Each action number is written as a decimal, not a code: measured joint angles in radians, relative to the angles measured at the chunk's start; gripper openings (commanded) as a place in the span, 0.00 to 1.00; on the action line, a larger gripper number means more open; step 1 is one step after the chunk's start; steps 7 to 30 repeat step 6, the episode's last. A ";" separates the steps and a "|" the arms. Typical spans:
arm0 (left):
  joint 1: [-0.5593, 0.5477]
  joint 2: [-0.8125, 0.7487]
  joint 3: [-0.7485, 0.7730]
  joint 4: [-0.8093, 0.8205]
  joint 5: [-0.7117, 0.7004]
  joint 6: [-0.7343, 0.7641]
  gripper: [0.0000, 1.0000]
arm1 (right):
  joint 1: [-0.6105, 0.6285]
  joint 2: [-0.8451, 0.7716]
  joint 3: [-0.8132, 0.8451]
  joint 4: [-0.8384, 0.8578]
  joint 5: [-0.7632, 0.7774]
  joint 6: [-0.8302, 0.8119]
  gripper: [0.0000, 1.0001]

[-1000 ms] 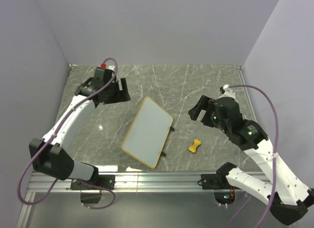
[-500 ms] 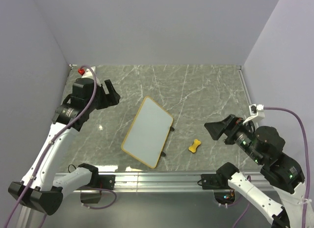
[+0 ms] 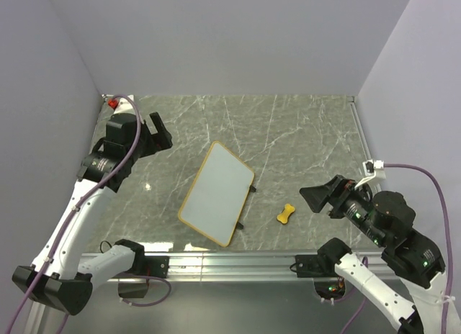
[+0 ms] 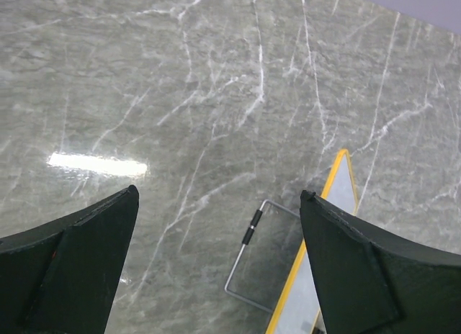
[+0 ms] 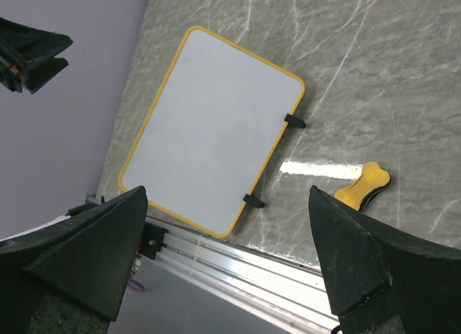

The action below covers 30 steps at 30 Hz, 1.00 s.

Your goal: Erase the whiteboard

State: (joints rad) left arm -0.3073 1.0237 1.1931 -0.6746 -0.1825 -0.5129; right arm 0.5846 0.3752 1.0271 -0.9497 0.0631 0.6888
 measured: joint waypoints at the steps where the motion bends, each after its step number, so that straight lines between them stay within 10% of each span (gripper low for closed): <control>1: 0.000 0.000 0.000 0.001 -0.008 0.001 0.99 | 0.000 0.006 0.004 0.000 0.000 -0.002 1.00; 30: 0.000 -0.001 0.000 0.004 -0.063 0.004 0.99 | 0.000 0.023 0.008 0.013 -0.003 -0.019 1.00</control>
